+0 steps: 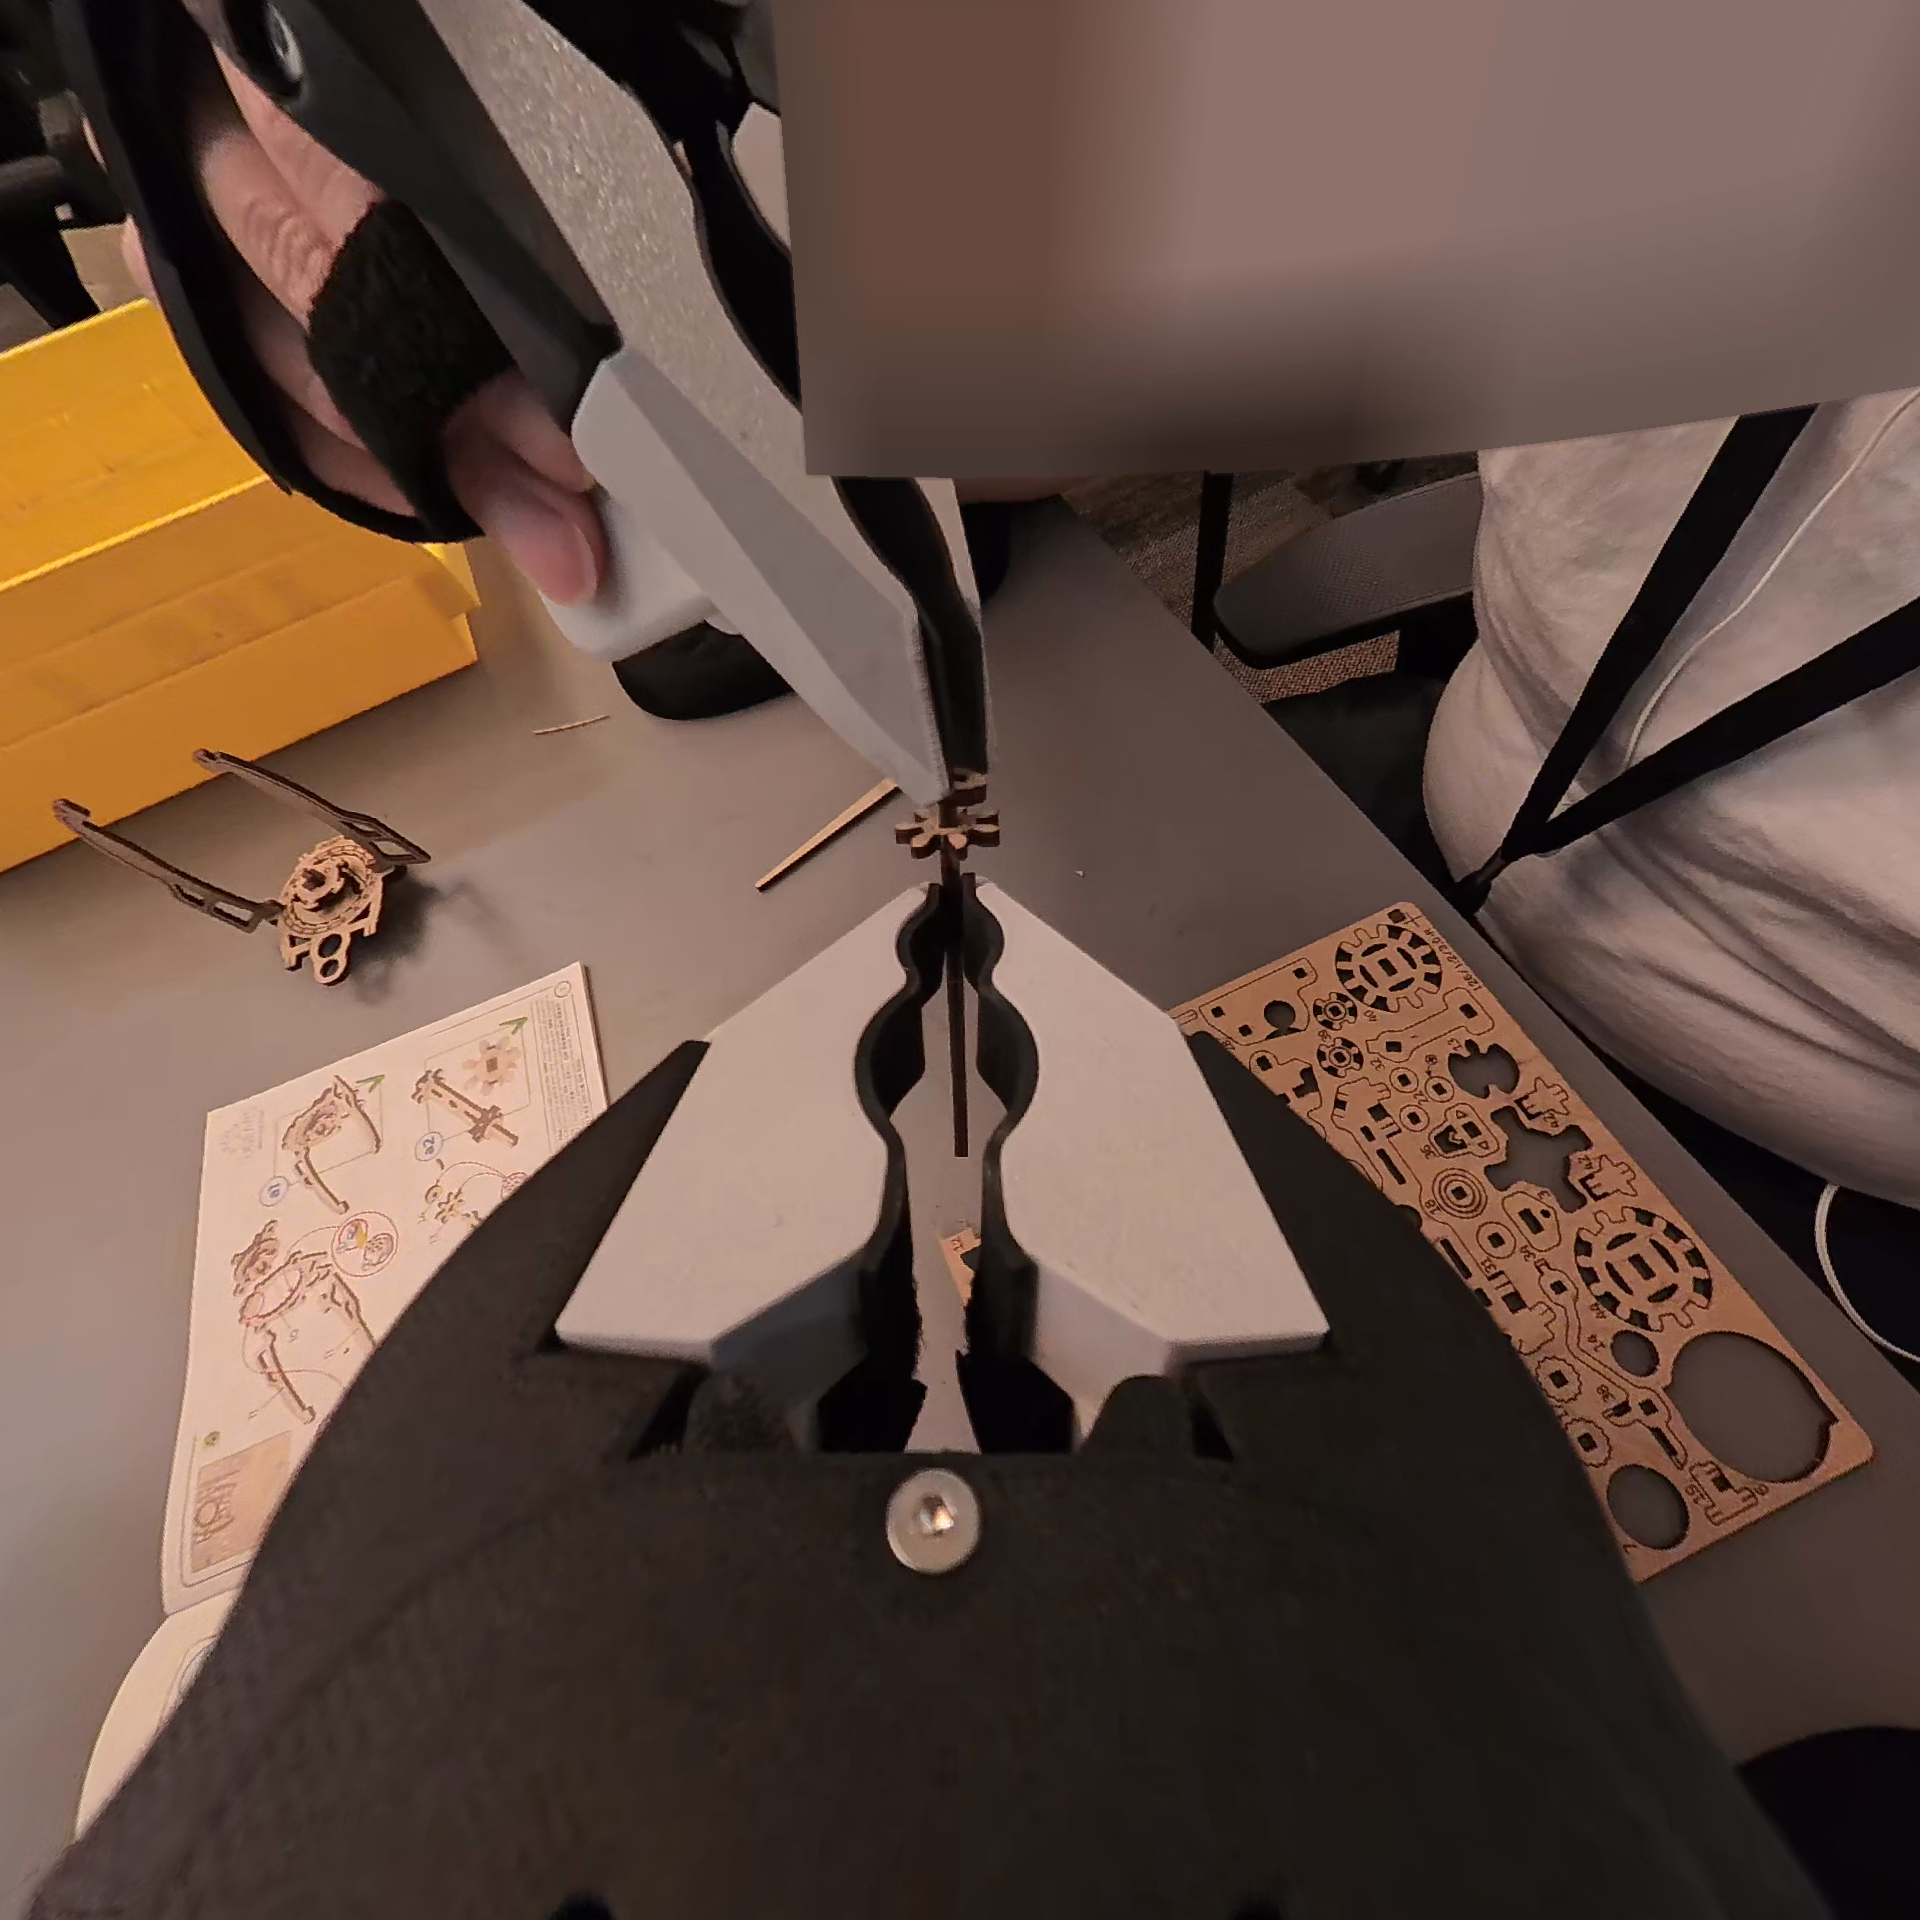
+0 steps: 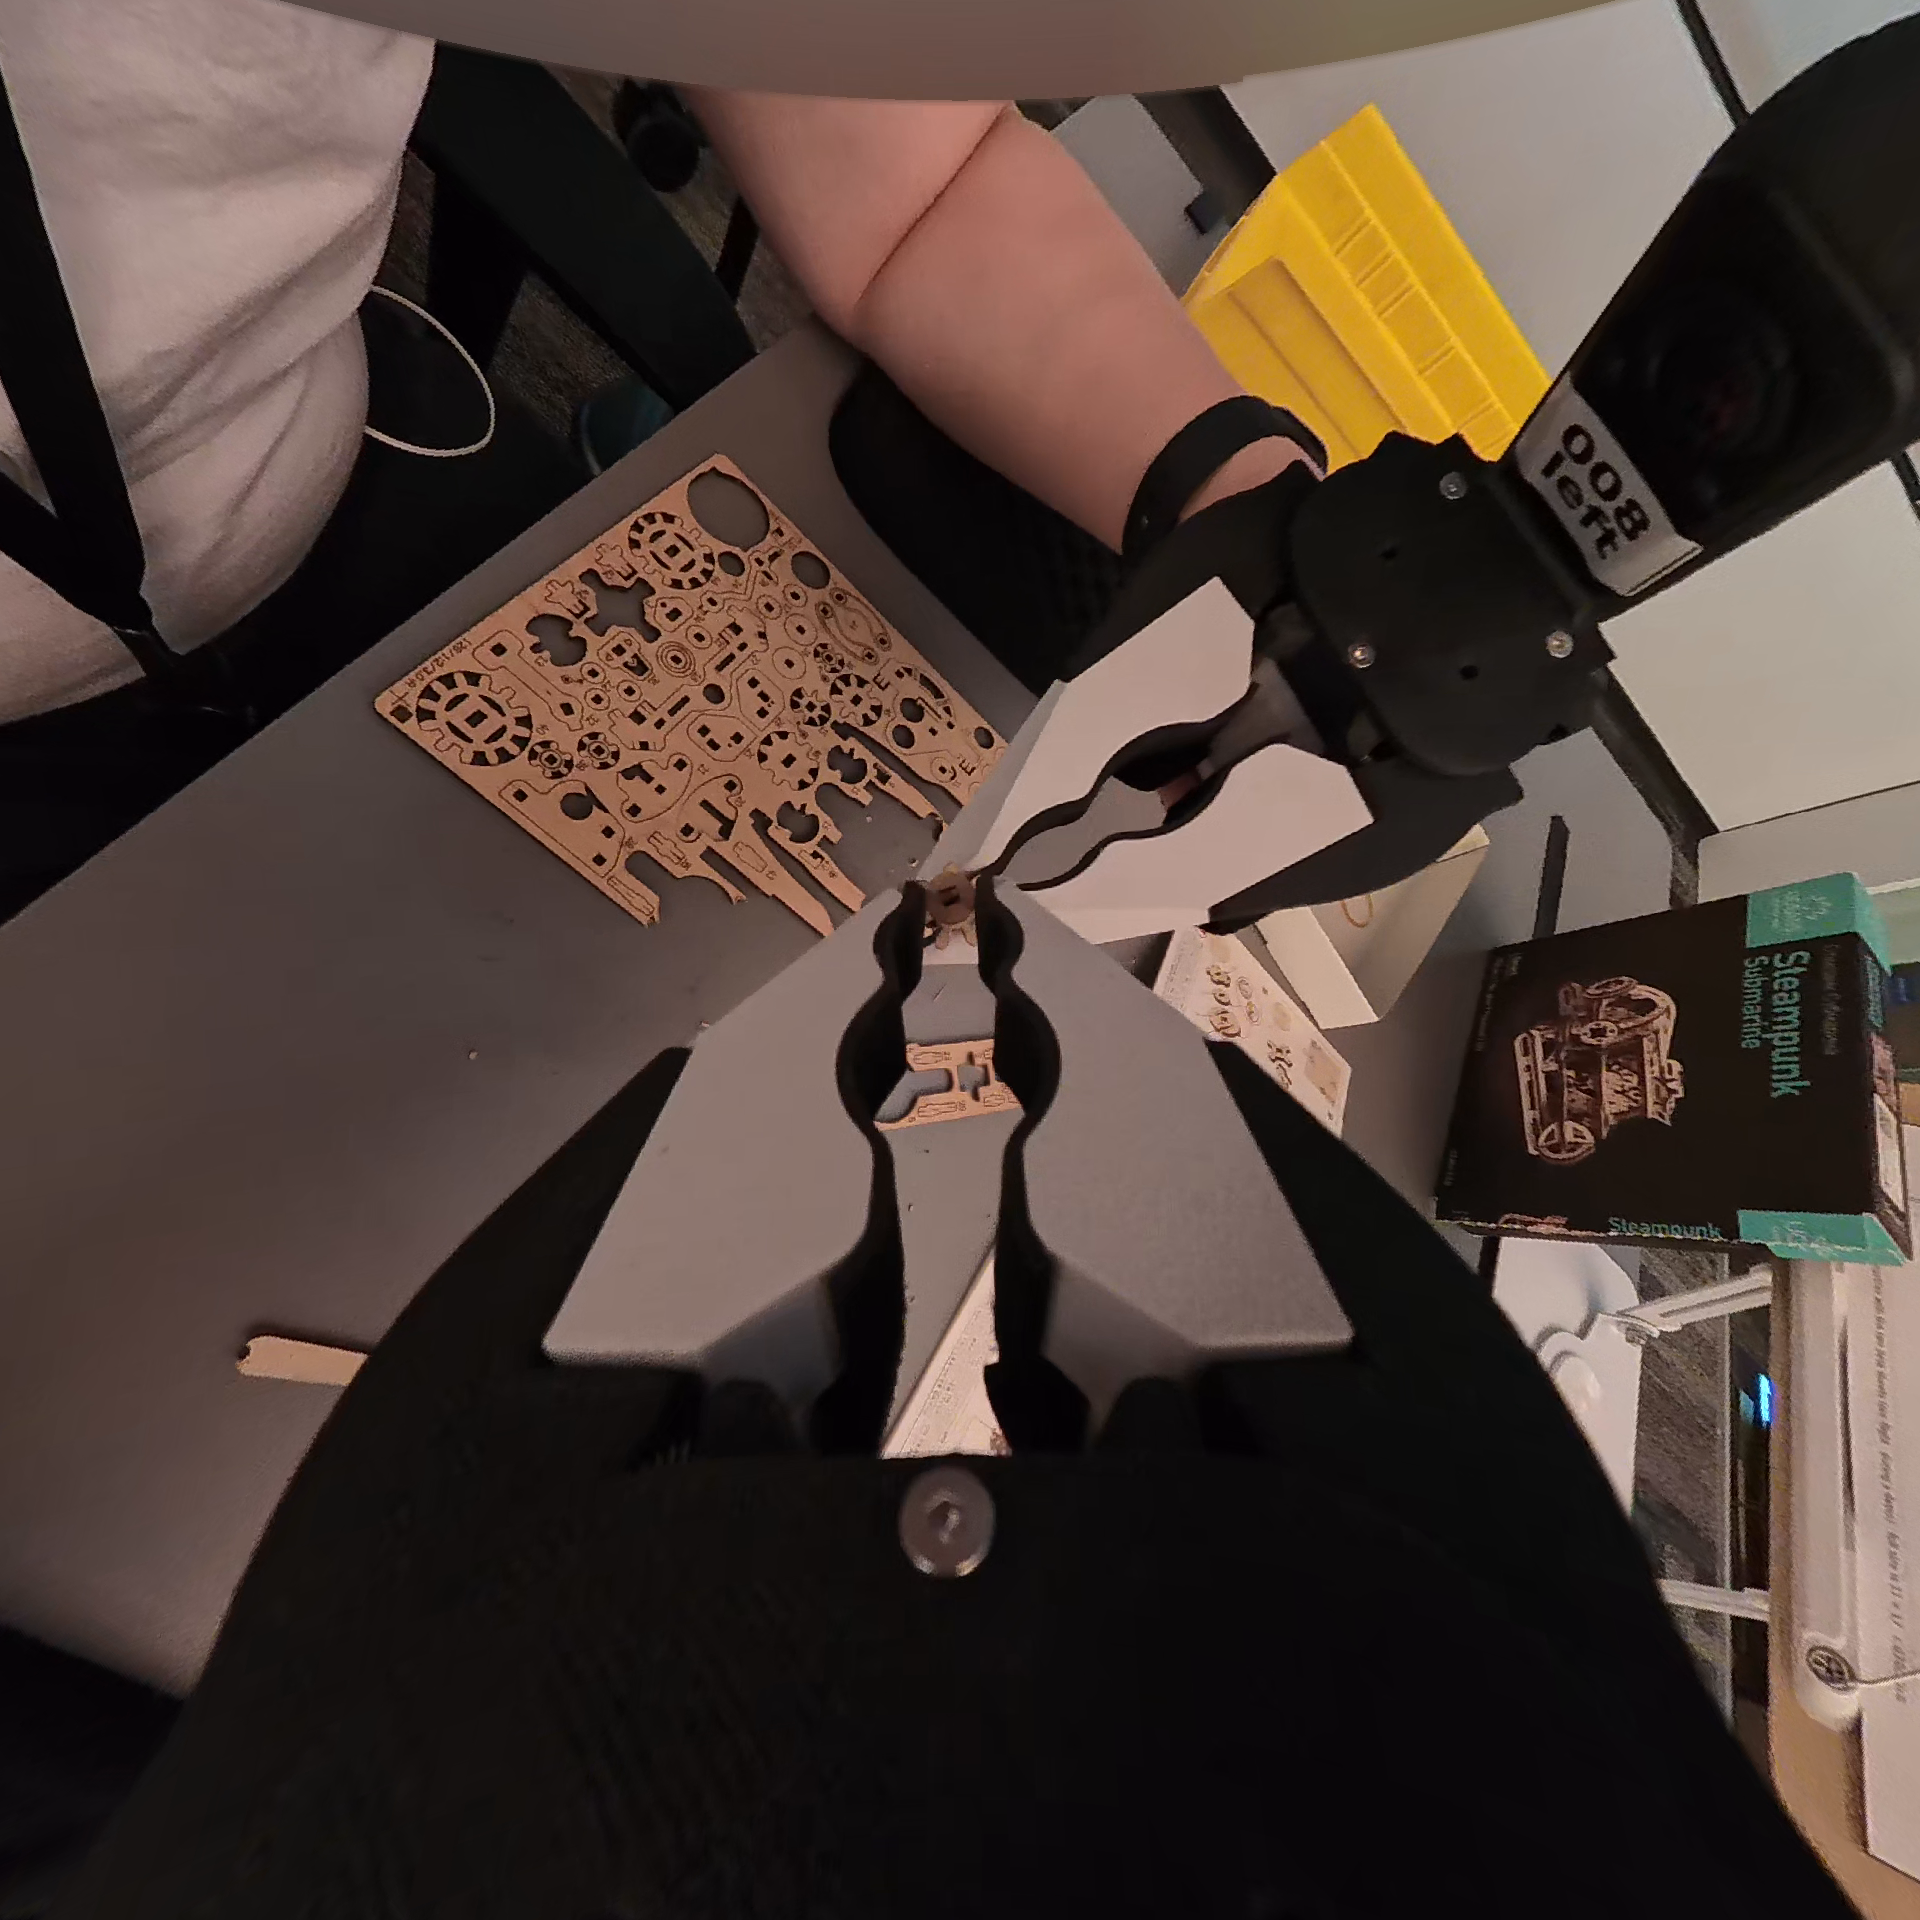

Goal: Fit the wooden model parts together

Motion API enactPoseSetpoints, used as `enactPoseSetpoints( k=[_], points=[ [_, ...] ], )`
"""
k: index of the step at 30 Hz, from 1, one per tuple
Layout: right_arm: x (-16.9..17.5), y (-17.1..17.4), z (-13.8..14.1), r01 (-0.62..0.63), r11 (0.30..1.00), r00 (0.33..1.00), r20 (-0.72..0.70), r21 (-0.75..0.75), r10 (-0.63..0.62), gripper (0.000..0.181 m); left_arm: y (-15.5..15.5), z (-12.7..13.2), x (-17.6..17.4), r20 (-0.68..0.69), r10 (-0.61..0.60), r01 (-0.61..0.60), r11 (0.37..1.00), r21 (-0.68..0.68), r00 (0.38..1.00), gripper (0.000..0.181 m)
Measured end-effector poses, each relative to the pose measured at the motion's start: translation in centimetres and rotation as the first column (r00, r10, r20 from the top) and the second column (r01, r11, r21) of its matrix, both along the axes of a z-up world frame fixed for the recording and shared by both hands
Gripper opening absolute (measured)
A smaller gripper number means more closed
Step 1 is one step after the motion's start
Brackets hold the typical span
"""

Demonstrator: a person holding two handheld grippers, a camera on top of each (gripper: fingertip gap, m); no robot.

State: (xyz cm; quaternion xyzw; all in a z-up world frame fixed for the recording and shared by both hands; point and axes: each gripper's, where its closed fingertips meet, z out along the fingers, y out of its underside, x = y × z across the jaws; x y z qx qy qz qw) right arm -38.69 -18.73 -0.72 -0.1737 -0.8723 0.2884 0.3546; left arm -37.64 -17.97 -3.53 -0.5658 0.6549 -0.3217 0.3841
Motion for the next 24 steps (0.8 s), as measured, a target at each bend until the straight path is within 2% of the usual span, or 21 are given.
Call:
enactPoseSetpoints(
  k=[12,15,18,21,24],
  points=[
    [-0.1,-0.1,0.4,-0.015,0.997,1.0,-0.01,-0.075,0.014,0.009,-0.2,0.5,0.1,0.034,-0.008,0.009,1.0,-0.03,0.999,0.0],
    [-0.1,0.3,1.5,-0.012,0.984,0.999,-0.031,-0.178,0.006,0.009,0.2,1.6,0.3,0.108,0.014,-0.009,0.999,-0.047,0.994,0.0],
    [-0.2,2.0,3.3,0.033,0.951,0.997,-0.06,-0.306,-0.054,0.008,0.4,2.4,0.3,0.157,0.024,-0.013,0.997,-0.076,0.987,0.0],
    [0.4,3.5,6.2,0.025,0.88,0.988,-0.121,-0.474,-0.094,0.008,1.1,2.8,0.2,0.184,0.061,-0.051,0.997,-0.058,0.981,0.0],
    [1.3,4.4,7.7,-0.005,0.823,0.986,-0.139,-0.568,-0.09,0.008,1.7,3.4,0.0,0.222,0.087,-0.078,0.996,-0.049,0.971,0.0]
  ],
)
